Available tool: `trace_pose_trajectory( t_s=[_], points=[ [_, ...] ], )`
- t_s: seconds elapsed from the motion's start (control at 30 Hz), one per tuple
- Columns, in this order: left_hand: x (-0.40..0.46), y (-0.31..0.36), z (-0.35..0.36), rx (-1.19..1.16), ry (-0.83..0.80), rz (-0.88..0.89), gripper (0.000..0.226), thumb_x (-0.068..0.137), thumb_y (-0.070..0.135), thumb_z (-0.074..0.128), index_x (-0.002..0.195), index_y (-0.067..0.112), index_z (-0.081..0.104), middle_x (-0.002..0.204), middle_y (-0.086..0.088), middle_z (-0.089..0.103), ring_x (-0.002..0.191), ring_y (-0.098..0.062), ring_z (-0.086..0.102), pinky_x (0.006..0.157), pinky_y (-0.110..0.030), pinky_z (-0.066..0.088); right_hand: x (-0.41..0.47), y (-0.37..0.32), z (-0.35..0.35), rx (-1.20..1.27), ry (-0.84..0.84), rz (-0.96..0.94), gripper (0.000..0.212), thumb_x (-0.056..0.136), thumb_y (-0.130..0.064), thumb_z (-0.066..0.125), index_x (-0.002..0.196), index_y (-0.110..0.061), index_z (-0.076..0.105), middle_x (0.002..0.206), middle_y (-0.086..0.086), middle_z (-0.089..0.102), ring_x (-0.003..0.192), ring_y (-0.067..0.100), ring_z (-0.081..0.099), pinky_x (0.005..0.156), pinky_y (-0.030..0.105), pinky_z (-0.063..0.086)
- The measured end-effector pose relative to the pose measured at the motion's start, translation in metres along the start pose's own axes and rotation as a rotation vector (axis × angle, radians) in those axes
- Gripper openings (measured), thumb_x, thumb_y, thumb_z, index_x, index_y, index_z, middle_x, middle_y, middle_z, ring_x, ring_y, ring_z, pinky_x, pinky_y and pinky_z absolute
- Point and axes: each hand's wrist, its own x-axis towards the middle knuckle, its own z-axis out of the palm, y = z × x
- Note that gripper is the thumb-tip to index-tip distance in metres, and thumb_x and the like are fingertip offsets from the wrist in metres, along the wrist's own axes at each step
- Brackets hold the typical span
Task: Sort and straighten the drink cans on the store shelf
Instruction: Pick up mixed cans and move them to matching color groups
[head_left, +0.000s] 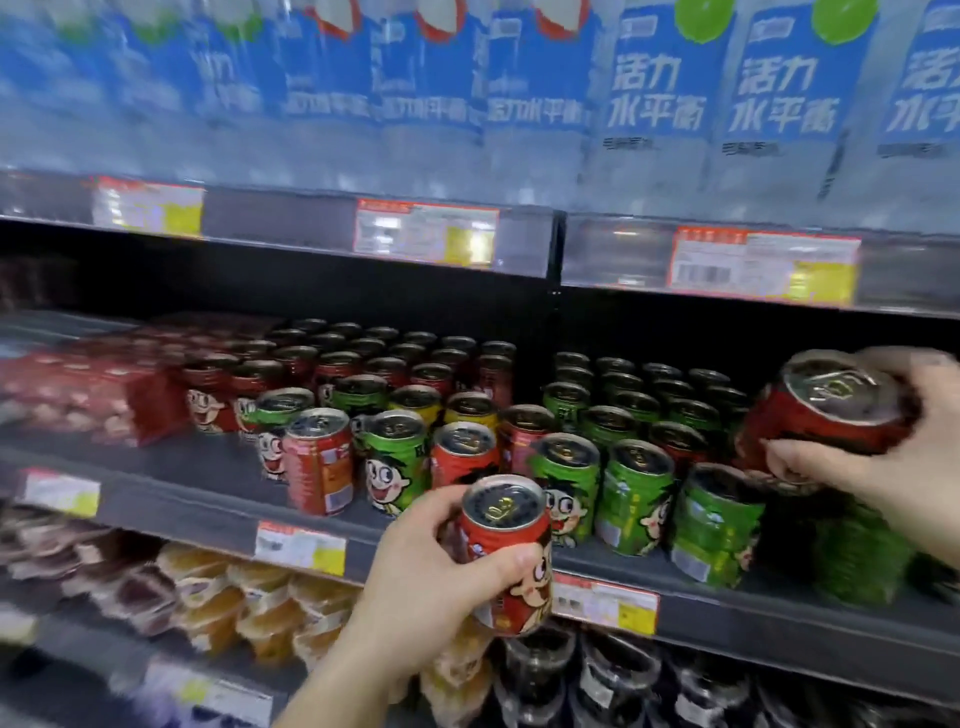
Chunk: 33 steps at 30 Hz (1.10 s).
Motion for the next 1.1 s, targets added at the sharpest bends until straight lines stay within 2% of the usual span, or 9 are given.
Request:
trace_pose_trajectory(
  t_s=[0.1,0.2,0.37,0.53,0.73,0.8,0.9,1.0,1.1],
  points=[
    [0.0,-0.008,-0.038,-0.003,-0.006,0.01,0.058,0.047,0.051,0.084,0.1,0.037,0.063,0.098,0.024,0.07,0.088,0.005,0.066,0.07,-0.013,0.049,-0.024,-0.056,0.027,0.153,-0.084,-0.055,0.073,0.034,-0.081,0.072,0.101,-0.063,0.049,0.098,-0.038,0.058,0.091,-0.01,0.058,0.08,0.031,0.053],
    [-0.003,-0.01,-0.087,0.044,0.035,0.026,0.059,0.045,0.052,0.083,0.099,0.037,0.064,0.096,0.027,0.069,0.087,0.007,0.065,0.068,-0.01,0.049,-0.043,-0.11,0.074,0.17,-0.176,-0.076,0.084,0.028,-0.079,0.075,0.104,-0.053,0.052,0.095,-0.035,0.061,0.088,-0.016,0.057,0.072,0.014,0.045],
    [-0.001,-0.002,-0.184,0.158,0.226,0.039,0.053,0.05,0.053,0.081,0.097,0.035,0.064,0.089,0.02,0.073,0.08,0.002,0.067,0.064,-0.015,0.048,-0.051,-0.182,0.159,0.263,-0.406,-0.149,0.071,0.044,-0.059,0.083,0.104,-0.05,0.049,0.095,-0.041,0.056,0.09,-0.022,0.051,0.067,0.002,0.041],
    [0.038,-0.006,-0.254,0.315,0.455,0.053,0.034,0.07,0.043,0.078,0.096,0.029,0.063,0.086,0.015,0.066,0.081,0.001,0.06,0.065,-0.019,0.043,-0.052,-0.224,0.218,0.323,-0.474,-0.154,0.068,0.051,-0.057,0.084,0.106,-0.05,0.046,0.097,-0.035,0.055,0.093,-0.02,0.05,0.068,0.007,0.046],
    [0.085,-0.03,-0.282,0.514,0.445,-0.025,0.024,0.075,0.05,0.072,0.078,0.034,0.054,0.074,0.019,0.059,0.076,-0.009,0.059,0.069,-0.029,0.042,-0.048,-0.251,0.26,0.363,-0.464,-0.138,0.079,0.053,-0.054,0.083,0.12,-0.045,0.043,0.109,-0.026,0.056,0.1,-0.003,0.055,0.085,0.023,0.051],
    [0.093,-0.037,-0.288,0.55,0.413,-0.046,0.03,0.076,0.053,0.07,0.088,0.028,0.06,0.082,0.015,0.064,0.083,-0.015,0.063,0.07,-0.029,0.044,-0.047,-0.262,0.274,0.393,-0.468,-0.13,0.075,0.055,-0.051,0.083,0.118,-0.045,0.044,0.108,-0.025,0.057,0.1,-0.002,0.056,0.084,0.023,0.051],
    [0.103,-0.046,-0.299,0.566,0.401,-0.058,0.056,0.076,0.05,0.071,0.119,0.015,0.06,0.104,0.003,0.069,0.095,-0.022,0.064,0.073,-0.03,0.045,-0.046,-0.279,0.295,0.416,-0.452,-0.111,0.069,0.058,-0.048,0.082,0.116,-0.043,0.044,0.105,-0.025,0.057,0.098,-0.002,0.056,0.079,0.019,0.048],
    [0.107,-0.048,-0.303,0.57,0.409,-0.069,0.058,0.076,0.05,0.071,0.124,0.018,0.059,0.11,-0.002,0.07,0.097,-0.021,0.064,0.076,-0.032,0.047,-0.044,-0.295,0.317,0.397,-0.426,-0.087,0.069,0.064,-0.046,0.081,0.121,-0.041,0.042,0.108,-0.026,0.054,0.1,0.001,0.054,0.078,0.017,0.045],
    [0.097,-0.046,-0.3,0.48,0.541,-0.065,0.054,0.082,0.038,0.069,0.128,0.011,0.057,0.116,-0.005,0.066,0.103,-0.019,0.059,0.083,-0.032,0.045,-0.042,-0.305,0.341,0.331,-0.392,-0.066,0.081,0.066,-0.049,0.078,0.135,-0.036,0.036,0.127,-0.018,0.054,0.115,0.009,0.054,0.092,0.03,0.049]
  ],
)
